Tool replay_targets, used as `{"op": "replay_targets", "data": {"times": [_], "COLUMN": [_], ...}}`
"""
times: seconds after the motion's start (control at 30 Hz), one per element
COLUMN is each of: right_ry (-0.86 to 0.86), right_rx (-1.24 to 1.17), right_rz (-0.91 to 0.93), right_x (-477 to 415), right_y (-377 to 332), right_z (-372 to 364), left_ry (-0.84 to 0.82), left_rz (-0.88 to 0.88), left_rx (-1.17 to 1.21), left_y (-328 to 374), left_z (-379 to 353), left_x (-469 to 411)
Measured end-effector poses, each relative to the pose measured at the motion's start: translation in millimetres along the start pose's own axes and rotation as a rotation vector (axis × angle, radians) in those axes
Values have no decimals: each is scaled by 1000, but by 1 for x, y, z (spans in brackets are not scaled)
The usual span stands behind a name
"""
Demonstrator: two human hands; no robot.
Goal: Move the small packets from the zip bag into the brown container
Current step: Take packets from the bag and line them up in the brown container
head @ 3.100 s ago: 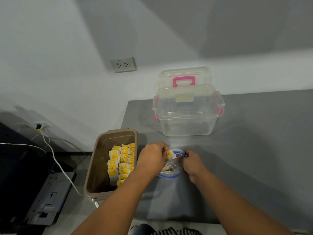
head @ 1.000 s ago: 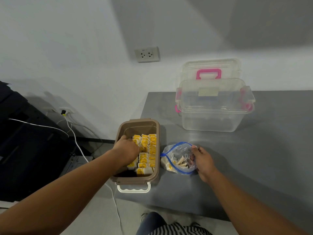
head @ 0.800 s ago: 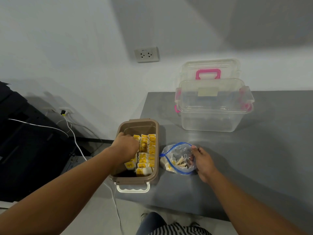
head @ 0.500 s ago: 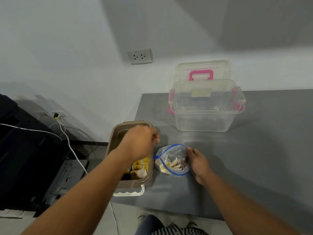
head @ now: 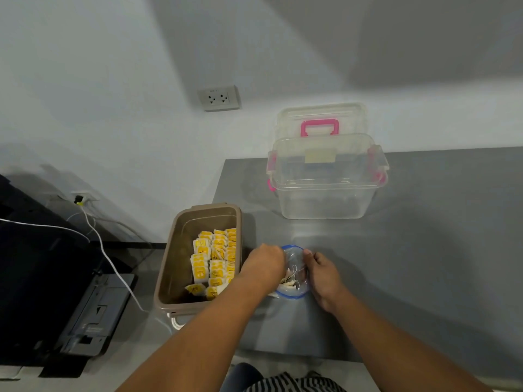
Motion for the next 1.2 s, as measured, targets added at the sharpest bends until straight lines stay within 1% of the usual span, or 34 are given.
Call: {"op": "replay_targets", "data": {"times": [0.17, 0.27, 0.4, 0.5, 0.73, 0.83, 1.0, 1.2], "right_ry": [-12, -11, -15, -17, -15, -11, -22, -8], "right_rx": [17, 24, 36, 62, 67, 72, 43, 14], "right_rz": [-6, -5, 12, 11, 22, 18, 12, 15], "right_x": [-3, -3, 0, -2, -4, -4, -2, 1], "right_y": [1, 2, -1, 0, 1, 0, -1, -3], "right_z": [1, 2, 1, 1, 2, 1, 0, -2], "left_ry": [-37, -4, 47, 80, 2, 42, 125, 265], "left_rz": [23, 25, 13, -18, -59, -56, -79, -118], "left_rx": [-40, -33, 43, 148, 141, 85, 88, 263], "left_y": [1, 1, 0, -1, -3, -2, -3, -21], "left_z": [-3, 0, 5, 7, 13, 19, 28, 55], "left_x": [-1, 2, 8, 12, 13, 16, 22, 43]}}
Point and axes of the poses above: each hand's wrist, its own x-axis away from the middle knuckle, its own z-axis out of the back of the hand, y = z × x, the point moved 5 cm from there along -x, towards the middle knuckle, and after that the axes turned 12 degrees about -y, right-handed, at the moved point
